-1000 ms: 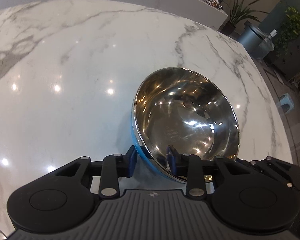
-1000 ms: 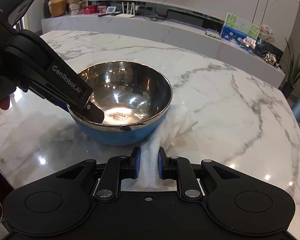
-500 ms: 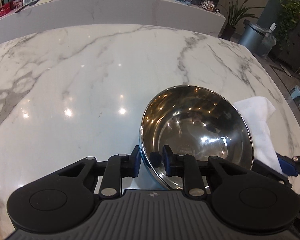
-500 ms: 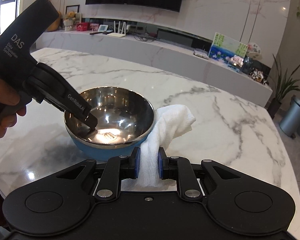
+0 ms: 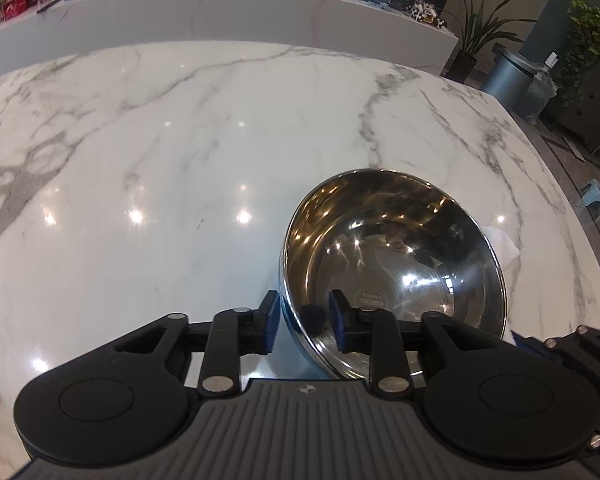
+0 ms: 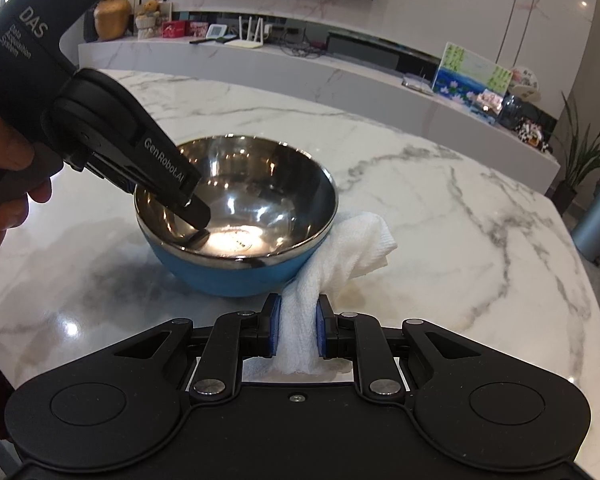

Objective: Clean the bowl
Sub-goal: 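Turn the bowl by its rim with the left gripper while the right wipes the outer wall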

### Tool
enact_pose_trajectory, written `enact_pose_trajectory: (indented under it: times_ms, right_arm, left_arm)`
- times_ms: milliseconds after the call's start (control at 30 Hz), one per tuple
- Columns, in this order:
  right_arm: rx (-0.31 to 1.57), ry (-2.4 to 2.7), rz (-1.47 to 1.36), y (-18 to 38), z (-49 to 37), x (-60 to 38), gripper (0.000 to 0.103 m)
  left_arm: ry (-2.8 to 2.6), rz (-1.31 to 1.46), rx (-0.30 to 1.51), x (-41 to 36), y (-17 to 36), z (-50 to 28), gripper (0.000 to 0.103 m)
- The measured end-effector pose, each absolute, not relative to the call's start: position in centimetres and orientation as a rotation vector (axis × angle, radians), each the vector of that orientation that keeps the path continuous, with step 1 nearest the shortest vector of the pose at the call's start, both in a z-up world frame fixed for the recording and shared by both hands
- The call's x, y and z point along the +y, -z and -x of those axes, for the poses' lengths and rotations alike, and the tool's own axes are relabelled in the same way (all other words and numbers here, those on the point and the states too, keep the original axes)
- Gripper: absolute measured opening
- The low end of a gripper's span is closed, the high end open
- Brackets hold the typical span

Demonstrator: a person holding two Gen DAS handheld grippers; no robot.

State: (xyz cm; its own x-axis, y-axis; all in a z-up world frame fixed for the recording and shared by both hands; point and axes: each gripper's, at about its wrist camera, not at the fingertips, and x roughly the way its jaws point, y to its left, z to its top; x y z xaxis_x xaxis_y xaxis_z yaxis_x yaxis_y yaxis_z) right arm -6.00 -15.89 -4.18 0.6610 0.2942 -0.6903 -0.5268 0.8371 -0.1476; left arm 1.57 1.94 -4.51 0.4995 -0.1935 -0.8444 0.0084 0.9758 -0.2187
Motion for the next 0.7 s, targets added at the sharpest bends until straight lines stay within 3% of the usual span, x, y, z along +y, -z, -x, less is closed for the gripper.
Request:
enact_pose_trajectory:
  times_ms: [700]
  right_arm:
    - [0.74, -0.469, 0.344, 4.8, 5.4, -15.5, 0.016]
  left_arm:
    - [0.202, 0.148, 0.869, 1.9, 4.3, 1.7, 0.042]
